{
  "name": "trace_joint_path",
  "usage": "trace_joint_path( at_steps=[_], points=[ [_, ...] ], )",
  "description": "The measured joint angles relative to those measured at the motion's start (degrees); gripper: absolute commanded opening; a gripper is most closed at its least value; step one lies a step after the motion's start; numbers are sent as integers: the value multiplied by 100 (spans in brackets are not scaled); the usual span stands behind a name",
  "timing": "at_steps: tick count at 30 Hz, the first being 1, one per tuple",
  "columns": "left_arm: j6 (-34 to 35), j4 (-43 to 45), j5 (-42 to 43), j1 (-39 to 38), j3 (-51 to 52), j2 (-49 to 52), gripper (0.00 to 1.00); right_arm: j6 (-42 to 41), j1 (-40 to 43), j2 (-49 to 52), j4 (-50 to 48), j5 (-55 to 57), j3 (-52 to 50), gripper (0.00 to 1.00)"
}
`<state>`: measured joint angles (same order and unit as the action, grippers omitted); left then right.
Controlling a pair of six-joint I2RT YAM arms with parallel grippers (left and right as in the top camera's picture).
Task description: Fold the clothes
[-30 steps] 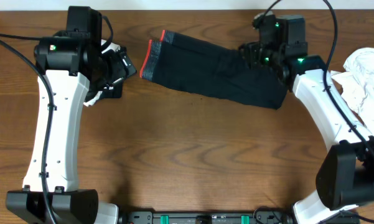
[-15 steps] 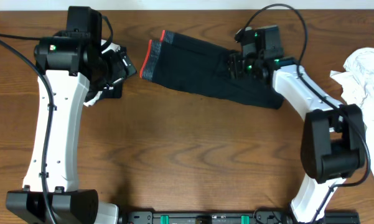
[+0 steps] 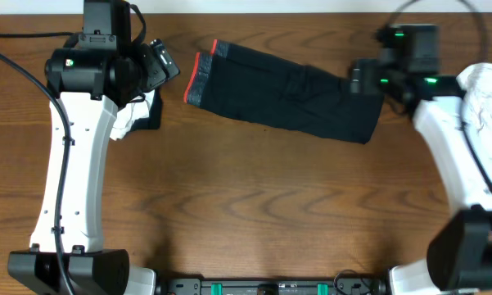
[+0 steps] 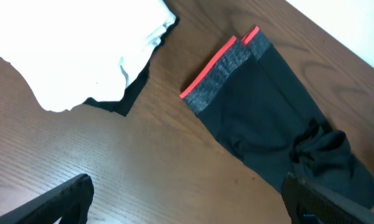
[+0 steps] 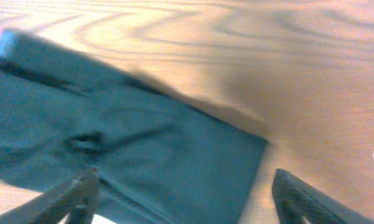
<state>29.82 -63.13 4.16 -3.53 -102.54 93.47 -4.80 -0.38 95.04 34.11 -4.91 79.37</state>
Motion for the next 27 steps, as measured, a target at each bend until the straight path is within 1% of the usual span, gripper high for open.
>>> trace_joint_path(
  at_steps=[2, 3, 4, 6, 10, 15, 18, 22, 27],
  points=[
    [-2, 122, 129, 0, 0, 2, 98, -13, 278, -120, 332, 210, 7, 99],
    [-24, 284, 240, -13, 0, 2, 97, -20, 404, -138, 474, 286, 7, 99],
    [-50, 407, 343, -31, 0, 4, 93, -28, 529, -136, 636, 356, 7, 99],
    [-177, 643, 555, -149, 0, 31, 92, -31, 702, -129, 894, 431, 0, 99],
    [-341, 1010, 813, -758, 0, 321, 93, -46, 898, -129, 1167, 518, -2, 99],
    [-654, 1609, 964, -1646, 0, 1213, 93, -46, 911, -129, 1182, 538, -2, 99],
    [-752, 1958, 1043, -2009, 0, 1823, 94, -46, 911, -129, 1191, 540, -2, 99],
    [-798, 2295, 1141, -2280, 0, 2472, 94, -46, 911, -129, 1191, 542, -2, 99],
    [-927, 2699, 1226, -2524, 2, 2990, 94, -46, 911, -129, 1191, 544, -2, 99]
  ],
)
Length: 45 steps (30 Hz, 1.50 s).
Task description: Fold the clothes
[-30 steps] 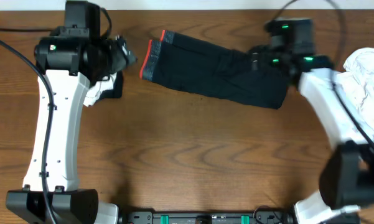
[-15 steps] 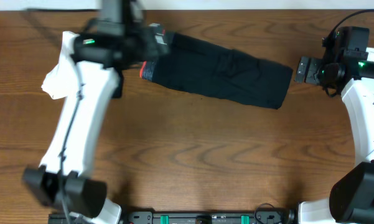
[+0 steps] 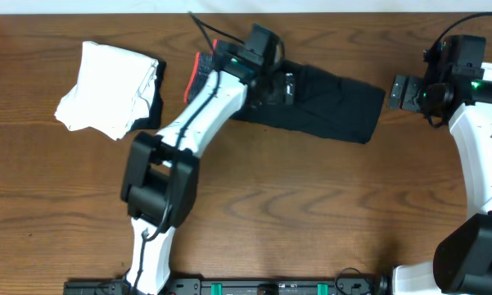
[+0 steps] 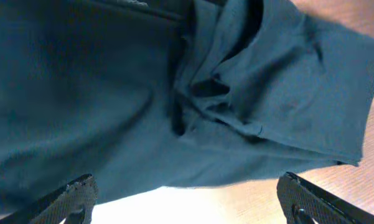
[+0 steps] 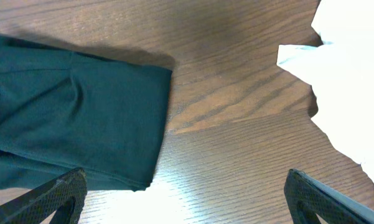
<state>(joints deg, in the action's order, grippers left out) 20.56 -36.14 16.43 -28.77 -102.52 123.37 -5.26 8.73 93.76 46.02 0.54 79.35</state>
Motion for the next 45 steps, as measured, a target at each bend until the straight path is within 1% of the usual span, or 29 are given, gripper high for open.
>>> trace_joint_path(
  at_steps=[8, 19, 23, 31, 35, 39, 40, 44, 45],
  points=[
    [-376, 518, 22, -380, 0, 297, 94, 0, 0, 0, 2, -2, 0, 99],
    [-393, 807, -105, -424, 0, 538, 94, 0, 0, 0, 2, -2, 0, 99],
    [-85, 979, -249, -424, 0, 553, 94, 0, 0, 0, 2, -2, 0, 99],
    [1102, 1080, -452, -433, 0, 555, 94, 0, 0, 0, 2, -2, 0, 99],
    [1362, 1180, -573, -474, 0, 599, 94, 0, 0, 0, 2, -2, 0, 99],
    [1462, 1263, -656, -568, 0, 769, 93, 0, 0, 0, 2, -2, 0, 99],
    [1473, 1263, -678, -588, 0, 817, 91, 0, 0, 0, 2, -2, 0, 99],
    [1565, 1268, -798, -627, 0, 929, 75, 0, 0, 0, 2, -2, 0, 99],
    [1574, 1272, -815, -627, 0, 929, 73, 0, 0, 0, 2, -2, 0, 99]
  ],
)
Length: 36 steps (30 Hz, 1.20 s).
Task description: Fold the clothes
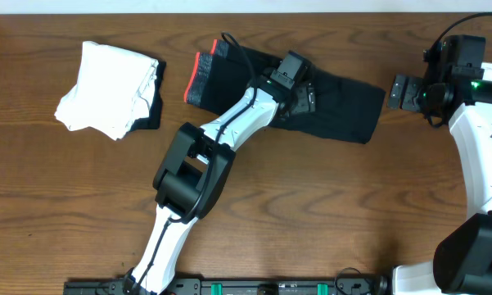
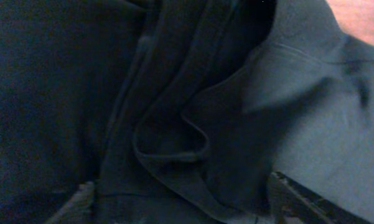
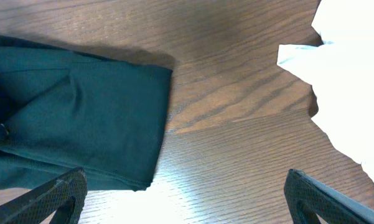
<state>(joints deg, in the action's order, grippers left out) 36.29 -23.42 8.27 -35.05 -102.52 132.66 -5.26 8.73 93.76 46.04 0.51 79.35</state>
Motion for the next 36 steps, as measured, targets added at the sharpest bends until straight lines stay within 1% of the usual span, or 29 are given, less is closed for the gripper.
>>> trace_joint_path(
  at_steps=[5, 6, 10, 12, 13, 15, 20, 28, 35, 36],
  points=[
    [-9, 9, -76, 4, 0, 0, 51, 0, 0, 0, 0, 0, 0, 99],
    [-2, 9, -83, 4, 0, 0, 48, 0, 0, 0, 0, 0, 0, 99],
    [13, 9, -98, 0, 0, 0, 27, 0, 0, 0, 0, 2, 0, 99],
    [11, 9, -101, 0, 0, 0, 19, 0, 0, 0, 0, 0, 0, 99],
    [7, 9, -98, 0, 0, 0, 13, 0, 0, 0, 0, 2, 0, 99],
    [2, 2, -98, 0, 0, 0, 6, 0, 0, 0, 0, 0, 0, 99],
    [-28, -146, -96, 0, 0, -46, 6, 0, 0, 0, 0, 0, 0, 99],
    [-28, -839, -98, 0, 0, -479, 6, 0, 0, 0, 0, 0, 0, 99],
    [-26, -1471, -278, -4, 0, -507, 6, 0, 0, 0, 0, 0, 0, 99],
    [-28, -1532, -315, -7, 0, -507, 13, 0, 0, 0, 0, 0, 0, 99]
  ],
)
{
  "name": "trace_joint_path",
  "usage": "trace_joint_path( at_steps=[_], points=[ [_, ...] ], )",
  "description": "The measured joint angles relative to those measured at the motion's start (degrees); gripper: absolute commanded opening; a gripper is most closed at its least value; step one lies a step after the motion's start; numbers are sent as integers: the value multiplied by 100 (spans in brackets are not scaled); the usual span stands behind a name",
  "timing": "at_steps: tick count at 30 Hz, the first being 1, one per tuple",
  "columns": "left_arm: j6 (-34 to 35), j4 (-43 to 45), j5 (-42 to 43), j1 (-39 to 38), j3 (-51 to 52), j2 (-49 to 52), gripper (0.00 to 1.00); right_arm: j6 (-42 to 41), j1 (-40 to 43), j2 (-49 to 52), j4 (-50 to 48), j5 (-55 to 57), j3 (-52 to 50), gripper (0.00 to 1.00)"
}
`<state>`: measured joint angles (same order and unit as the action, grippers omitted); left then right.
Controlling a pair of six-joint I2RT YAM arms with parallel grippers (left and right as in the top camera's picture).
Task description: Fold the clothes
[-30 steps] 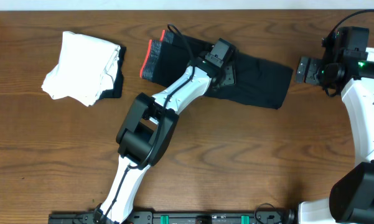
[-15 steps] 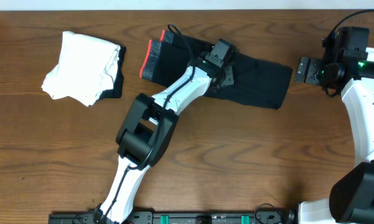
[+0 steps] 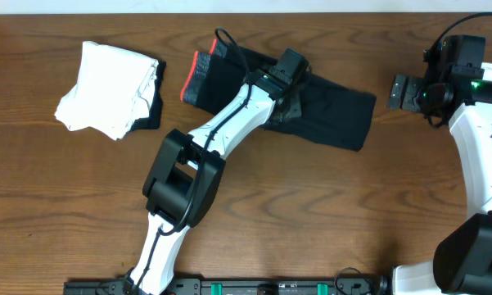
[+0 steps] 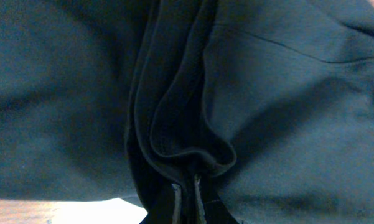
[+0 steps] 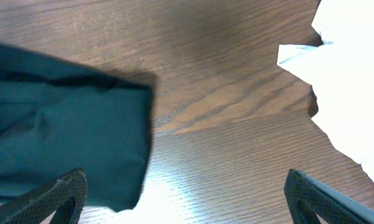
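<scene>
A black garment [image 3: 336, 111] with a red and grey waistband [image 3: 198, 78] lies spread across the table's back middle. My left gripper [image 3: 286, 97] is down on its middle. In the left wrist view the left gripper [image 4: 185, 190] is shut on a raised fold of the black cloth [image 4: 187, 134]. My right gripper [image 3: 397, 92] hangs to the right of the garment, apart from it. Seen from the right wrist, the right gripper [image 5: 196, 199] stands wide open over bare wood, with the garment's end [image 5: 62, 137] at the left.
A folded white garment on something dark [image 3: 110, 78] lies at the back left. A heap of white cloth, the same white cloth [image 5: 348, 81] in the right wrist view, sits at the right edge beside the right arm. The wooden table [image 3: 311, 213] stretches toward the front.
My left gripper was open close over a crease in the black garment and is now shut on that fold. The garment's right end has shifted left. The right arm has not moved.
First my left gripper was open over the white pile at the back left, and my right gripper was over the garment's right end. Then the left was open above the garment's middle, the right off to the side. Later the left sat close over a crease, now pinched.
</scene>
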<state>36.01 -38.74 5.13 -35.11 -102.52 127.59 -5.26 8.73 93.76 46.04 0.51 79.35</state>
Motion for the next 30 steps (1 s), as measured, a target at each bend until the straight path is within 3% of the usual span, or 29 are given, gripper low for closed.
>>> trace_joint_path(
  at_steps=[3, 8, 10, 16, 21, 23, 27, 30],
  points=[
    [-15, -105, -116, 2, 0, 0, 64, 0, 0, 0, 0, 2, 0, 99],
    [-181, -39, -188, 0, 0, 0, 85, 0, 0, 0, 0, 0, 0, 99],
    [-372, 79, -214, -4, 0, 0, 89, 0, 0, 0, 0, 0, 0, 99],
    [-896, 166, -238, -20, 0, -9, 89, 0, 0, 0, 0, 0, 0, 99],
    [-1064, 190, -229, -26, -4, -153, 78, 0, 0, 0, 0, 0, 0, 99],
    [-1158, 195, -232, -26, -20, -216, 68, 0, 0, 0, 0, 0, 0, 99],
    [-1346, 223, -232, -35, -44, -234, 31, 0, 0, 0, 0, 0, 0, 99],
    [-1482, 232, -234, -37, -44, -234, 24, 0, 0, 0, 0, 0, 0, 99]
  ],
)
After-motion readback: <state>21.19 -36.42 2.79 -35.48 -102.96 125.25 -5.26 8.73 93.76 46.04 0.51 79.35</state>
